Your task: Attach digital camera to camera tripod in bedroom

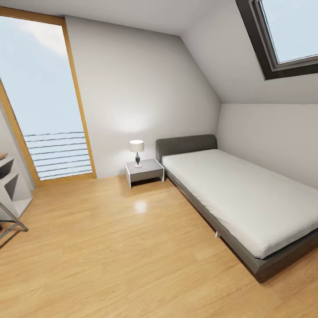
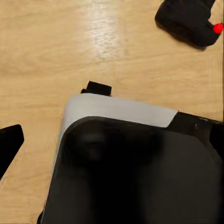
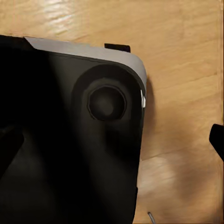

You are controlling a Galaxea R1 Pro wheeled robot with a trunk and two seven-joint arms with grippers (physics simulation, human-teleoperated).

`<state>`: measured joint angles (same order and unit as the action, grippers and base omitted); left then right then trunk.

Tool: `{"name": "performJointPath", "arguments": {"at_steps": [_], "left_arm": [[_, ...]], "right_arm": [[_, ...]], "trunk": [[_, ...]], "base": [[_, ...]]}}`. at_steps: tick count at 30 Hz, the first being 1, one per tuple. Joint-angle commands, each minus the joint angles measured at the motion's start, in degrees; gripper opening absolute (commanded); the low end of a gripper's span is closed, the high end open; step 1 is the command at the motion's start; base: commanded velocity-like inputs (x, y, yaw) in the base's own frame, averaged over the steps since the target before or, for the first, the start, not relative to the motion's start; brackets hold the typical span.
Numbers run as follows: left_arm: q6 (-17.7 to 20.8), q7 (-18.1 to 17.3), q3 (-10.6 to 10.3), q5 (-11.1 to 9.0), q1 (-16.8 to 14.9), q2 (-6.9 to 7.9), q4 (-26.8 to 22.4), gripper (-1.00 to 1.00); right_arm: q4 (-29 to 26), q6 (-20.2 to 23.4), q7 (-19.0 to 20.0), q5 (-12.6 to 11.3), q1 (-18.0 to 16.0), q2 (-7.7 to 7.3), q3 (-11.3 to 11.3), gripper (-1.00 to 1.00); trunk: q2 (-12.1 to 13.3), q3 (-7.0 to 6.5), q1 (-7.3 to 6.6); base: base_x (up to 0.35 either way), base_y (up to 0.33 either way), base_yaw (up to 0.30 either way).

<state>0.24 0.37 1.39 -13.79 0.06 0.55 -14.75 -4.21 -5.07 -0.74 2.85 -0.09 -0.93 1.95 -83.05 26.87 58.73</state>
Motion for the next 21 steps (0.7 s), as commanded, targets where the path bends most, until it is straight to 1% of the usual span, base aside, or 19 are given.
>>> {"name": "performJointPath", "arguments": {"at_steps": [1, 2, 3, 4, 7, 8, 9, 11, 14, 18, 21], "left_arm": [[2.0, 0.1, 0.2, -0.2, 0.0, 1.26, -4.6, 1.00], [8.3, 0.2, 0.2, -0.2, -0.1, 3.61, -12.2, 1.00], [11.4, 0.2, 0.3, -0.2, -0.3, 4.38, -14.8, 1.00], [18.4, 0.3, 0.3, -0.2, -1.1, 5.74, -19.9, 1.00], [29.6, 0.4, 0.4, -0.2, -4.4, 7.21, -26.8, 1.00], [36.3, 0.5, 0.4, -0.2, -7.5, 7.70, -30.4, 1.00], [39.0, 0.5, 0.4, -0.2, -9.3, 7.85, -31.7, 1.00], [43.1, 0.6, 0.4, -0.3, -13.0, 7.94, -33.5, 1.00], [46.7, 0.6, 0.5, -0.5, -19.0, 7.48, -35.1, 1.00], [49.1, 0.6, 0.5, -0.8, -26.2, 5.99, -35.3, 1.00], [49.9, 0.5, 0.6, -1.4, -29.9, 4.20, -35.6, 1.00]], "right_arm": [[-3.4, 0.2, 0.0, 1.2, -0.1, -0.11, 0.6, 1.00], [-10.6, 1.7, 0.1, 2.1, -0.3, -0.76, 1.0, 1.00], [-13.5, 2.9, 0.1, 2.2, -0.4, -1.16, 1.0, 1.00], [-19.5, 6.6, 0.2, 2.3, -0.8, -2.18, 1.0, 1.00], [-28.4, 14.7, 0.3, 2.0, -2.6, -3.82, 0.8, 1.00], [-33.4, 20.5, 0.4, 1.3, -4.6, -4.67, 0.5, 1.00], [-35.3, 23.2, 0.5, 0.9, -5.8, -4.98, 0.4, 1.00], [-38.1, 27.8, 0.5, -0.3, -8.5, -5.48, -0.1, 1.00], [-40.5, 32.1, 0.6, -2.5, -13.1, -5.98, -0.5, 1.00], [-42.3, 35.1, 0.7, -4.7, -18.7, -6.31, -0.8, 1.00], [-44.1, 36.2, 0.8, -6.0, -21.5, -6.45, -1.0, 1.00]], "trunk": [[0.0, 0.05, 0.00], [0.0, 0.05, 0.00], [0.0, 0.05, 0.00], [0.0, 0.05, 0.00], [0.0, 0.05, 0.00], [0.0, 0.05, 0.00], [0.0, 0.05, 0.00], [0.0, 0.05, 0.00], [0.0, 0.05, 0.00], [0.0, 0.05, 0.00], [0.0, 0.05, 0.00]], "base": [[0.000, 0.000, 0.000], [0.000, 0.000, 0.000], [0.000, 0.000, 0.000], [0.000, 0.000, 0.000], [0.000, 0.000, 0.000], [0.000, 0.000, 0.000], [0.000, 0.000, 0.000], [0.000, 0.000, 0.000], [0.000, 0.000, 0.000], [0.000, 0.000, 0.000], [0.000, 0.000, 0.000]]}}
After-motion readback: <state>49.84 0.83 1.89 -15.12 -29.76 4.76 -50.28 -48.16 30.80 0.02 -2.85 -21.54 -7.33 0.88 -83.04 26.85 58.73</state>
